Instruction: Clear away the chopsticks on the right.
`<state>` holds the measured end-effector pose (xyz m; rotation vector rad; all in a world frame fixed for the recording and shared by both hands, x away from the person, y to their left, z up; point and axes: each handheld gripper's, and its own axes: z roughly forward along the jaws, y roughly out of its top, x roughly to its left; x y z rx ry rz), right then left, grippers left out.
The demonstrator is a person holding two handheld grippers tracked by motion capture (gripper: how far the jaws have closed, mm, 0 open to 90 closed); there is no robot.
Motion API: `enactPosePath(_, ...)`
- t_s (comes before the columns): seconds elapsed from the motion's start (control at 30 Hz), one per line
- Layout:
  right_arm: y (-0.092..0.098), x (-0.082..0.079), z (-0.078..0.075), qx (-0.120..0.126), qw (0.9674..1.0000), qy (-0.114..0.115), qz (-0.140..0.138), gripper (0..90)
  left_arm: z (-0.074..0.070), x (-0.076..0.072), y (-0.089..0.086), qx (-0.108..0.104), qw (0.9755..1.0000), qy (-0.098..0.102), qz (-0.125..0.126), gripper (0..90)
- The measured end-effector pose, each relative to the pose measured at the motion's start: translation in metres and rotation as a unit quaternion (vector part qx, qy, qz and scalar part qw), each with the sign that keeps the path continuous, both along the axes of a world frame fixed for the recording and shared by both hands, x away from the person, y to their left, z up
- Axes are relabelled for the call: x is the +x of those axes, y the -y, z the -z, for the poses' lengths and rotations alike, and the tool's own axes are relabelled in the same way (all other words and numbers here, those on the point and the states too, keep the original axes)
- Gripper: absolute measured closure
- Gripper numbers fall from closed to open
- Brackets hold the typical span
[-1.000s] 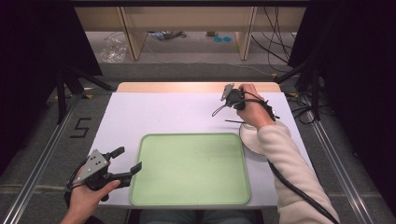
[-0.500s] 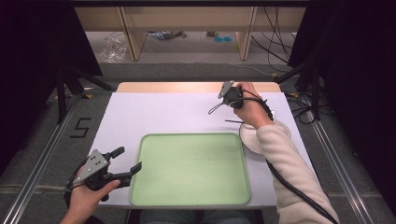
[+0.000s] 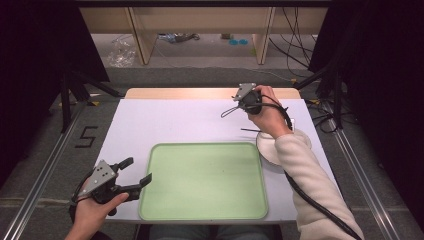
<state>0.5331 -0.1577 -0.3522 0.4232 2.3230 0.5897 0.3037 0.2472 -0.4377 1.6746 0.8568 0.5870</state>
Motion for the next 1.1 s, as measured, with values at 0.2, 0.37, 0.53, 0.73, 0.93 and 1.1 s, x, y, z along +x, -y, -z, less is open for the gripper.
enactPosePath(0.2,0.0,-0.002,-0.011,0.051,0.9985,-0.012,0.017,87.9,0.0,0.001,0.0,-0.003,1.0,0.0,0.002,15.3)
enactPosePath(0.37,0.003,-0.002,-0.018,0.092,0.9949,-0.018,0.036,87.9,0.0,0.001,0.0,-0.008,1.0,0.003,0.005,15.3)
enactPosePath(0.53,0.007,-0.002,-0.027,0.155,0.9857,-0.024,0.06,87.9,0.001,0.0,0.002,-0.016,0.9998,-0.013,0.004,15.3)
enactPosePath(0.73,0.01,-0.004,-0.032,0.205,0.972,-0.042,0.107,87.9,0.001,-0.001,0.002,-0.017,0.9997,-0.011,0.01,15.3)
enactPosePath(0.93,0.016,-0.005,-0.036,0.239,0.9574,-0.071,0.146,87.9,0.0,0.0,0.001,-0.008,0.9999,-0.004,0.005,15.3)
enactPosePath(1.1,0.021,-0.007,-0.035,0.269,0.9361,-0.104,0.202,87.9,0.001,-0.003,0.005,-0.037,0.9988,-0.03,0.011,15.3)
